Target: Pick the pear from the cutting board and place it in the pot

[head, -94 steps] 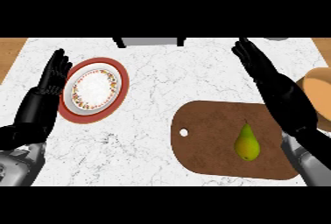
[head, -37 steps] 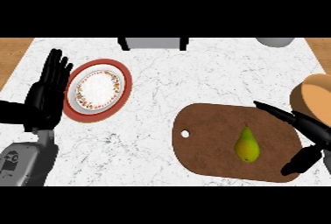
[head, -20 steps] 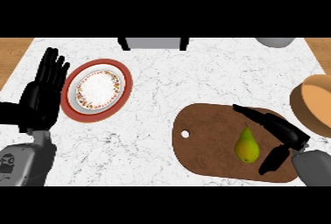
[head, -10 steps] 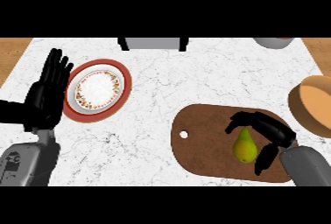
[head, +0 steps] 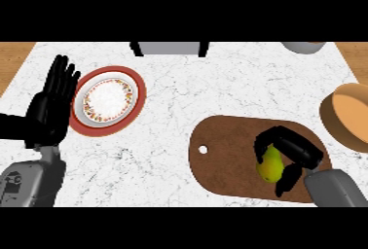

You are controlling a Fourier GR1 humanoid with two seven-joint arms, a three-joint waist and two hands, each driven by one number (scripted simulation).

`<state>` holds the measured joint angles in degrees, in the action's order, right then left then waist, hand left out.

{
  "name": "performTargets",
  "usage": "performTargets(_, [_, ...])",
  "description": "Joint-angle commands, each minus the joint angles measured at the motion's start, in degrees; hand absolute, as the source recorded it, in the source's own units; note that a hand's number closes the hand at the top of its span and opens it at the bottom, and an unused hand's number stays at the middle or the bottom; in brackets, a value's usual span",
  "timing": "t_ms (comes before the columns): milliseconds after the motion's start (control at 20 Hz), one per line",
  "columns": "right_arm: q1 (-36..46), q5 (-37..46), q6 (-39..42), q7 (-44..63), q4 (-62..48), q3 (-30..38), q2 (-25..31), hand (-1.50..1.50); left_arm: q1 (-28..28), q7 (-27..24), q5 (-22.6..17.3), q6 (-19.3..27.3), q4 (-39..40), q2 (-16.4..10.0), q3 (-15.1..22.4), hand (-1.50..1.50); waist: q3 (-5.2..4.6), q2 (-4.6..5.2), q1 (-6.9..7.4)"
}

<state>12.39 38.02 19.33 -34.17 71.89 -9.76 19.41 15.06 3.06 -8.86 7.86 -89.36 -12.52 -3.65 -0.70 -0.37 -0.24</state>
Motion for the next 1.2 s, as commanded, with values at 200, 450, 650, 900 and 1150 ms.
performTargets(200, [-7.4, -1.8, -4.1, 5.8, 12.2, 6.5, 0.3, 1.5, -0.4, -2.9, 0.8, -0.4, 2.8, 1.0, -0.7, 0.0, 0.66, 0.24, -0.51])
performTargets(450, [9.4, 8.1, -15.4, 35.1, 4.3, 11.9, -7.5, 1.5, 1.1, -0.6, -0.5, -1.9, 1.3, 0.3, 0.0, 0.0, 0.24, 0.82, 2.8])
performTargets(650, [16.3, 16.9, -21.1, 50.8, 3.1, 15.0, -6.9, 1.5, 2.3, -0.2, 0.5, -1.6, 0.8, 0.5, 1.2, 0.0, -0.06, 0.88, 4.15])
performTargets(900, [25.5, 31.7, -26.0, 71.5, 1.4, 15.6, -6.6, 1.5, 3.2, -0.3, 0.8, -1.3, 1.4, 1.0, 1.6, 0.0, 0.0, 0.91, 4.54])
performTargets(1150, [36.6, 47.0, -27.3, 89.7, -1.8, 15.2, -6.0, 1.5, 3.0, 0.4, 0.1, -2.5, 1.6, -0.5, 0.6, 0.0, 0.32, 0.8, 4.62])
